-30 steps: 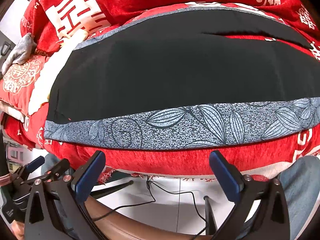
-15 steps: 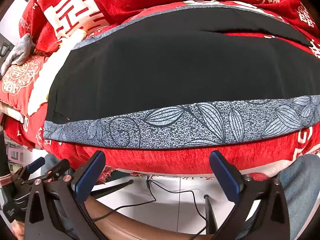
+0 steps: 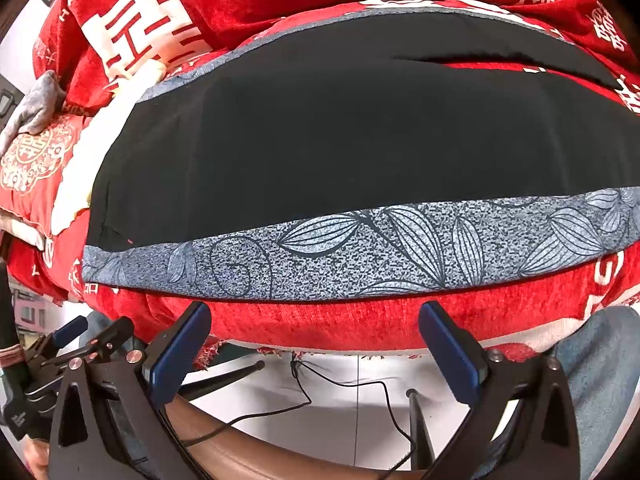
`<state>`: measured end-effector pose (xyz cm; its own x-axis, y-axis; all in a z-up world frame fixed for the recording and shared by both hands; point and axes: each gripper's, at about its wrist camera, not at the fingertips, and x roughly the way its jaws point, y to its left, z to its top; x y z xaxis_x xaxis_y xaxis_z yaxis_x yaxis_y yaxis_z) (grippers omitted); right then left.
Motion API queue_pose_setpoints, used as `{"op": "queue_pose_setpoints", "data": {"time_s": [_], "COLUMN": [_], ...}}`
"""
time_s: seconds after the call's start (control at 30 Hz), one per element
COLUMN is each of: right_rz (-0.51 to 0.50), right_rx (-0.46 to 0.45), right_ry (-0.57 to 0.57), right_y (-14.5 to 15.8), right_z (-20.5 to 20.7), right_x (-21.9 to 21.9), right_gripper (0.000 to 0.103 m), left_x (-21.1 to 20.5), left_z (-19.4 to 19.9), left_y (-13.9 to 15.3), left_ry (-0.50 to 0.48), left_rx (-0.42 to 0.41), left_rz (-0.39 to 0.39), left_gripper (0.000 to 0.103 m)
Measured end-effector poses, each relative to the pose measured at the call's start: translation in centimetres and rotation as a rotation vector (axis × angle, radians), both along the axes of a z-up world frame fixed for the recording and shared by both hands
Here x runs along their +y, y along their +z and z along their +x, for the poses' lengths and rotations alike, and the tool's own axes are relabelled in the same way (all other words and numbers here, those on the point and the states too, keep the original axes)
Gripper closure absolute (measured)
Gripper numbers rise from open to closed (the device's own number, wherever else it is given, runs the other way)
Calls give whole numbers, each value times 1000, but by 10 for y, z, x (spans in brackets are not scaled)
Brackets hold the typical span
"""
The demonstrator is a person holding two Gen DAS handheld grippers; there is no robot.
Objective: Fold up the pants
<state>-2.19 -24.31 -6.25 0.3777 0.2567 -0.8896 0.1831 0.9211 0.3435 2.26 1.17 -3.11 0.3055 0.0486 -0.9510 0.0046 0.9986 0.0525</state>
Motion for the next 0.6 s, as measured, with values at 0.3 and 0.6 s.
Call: {"op": "queue_pose_setpoints", "data": {"time_s": [0.3, 0.6], "right_rz": [136, 142], "right_rx": [-64, -44], "right_ry": [-19, -38], "right_y": [4, 0], "right_z": [2, 5], "right_x": [-9, -11], "right_gripper": [0, 0], "left_x": [6, 5], "left_z": [9, 16], "left_y": [-5, -4], "left_ry": [16, 7], "left_rx": [4, -1], "left_rz": [-11, -12], "left_gripper": [0, 0]}}
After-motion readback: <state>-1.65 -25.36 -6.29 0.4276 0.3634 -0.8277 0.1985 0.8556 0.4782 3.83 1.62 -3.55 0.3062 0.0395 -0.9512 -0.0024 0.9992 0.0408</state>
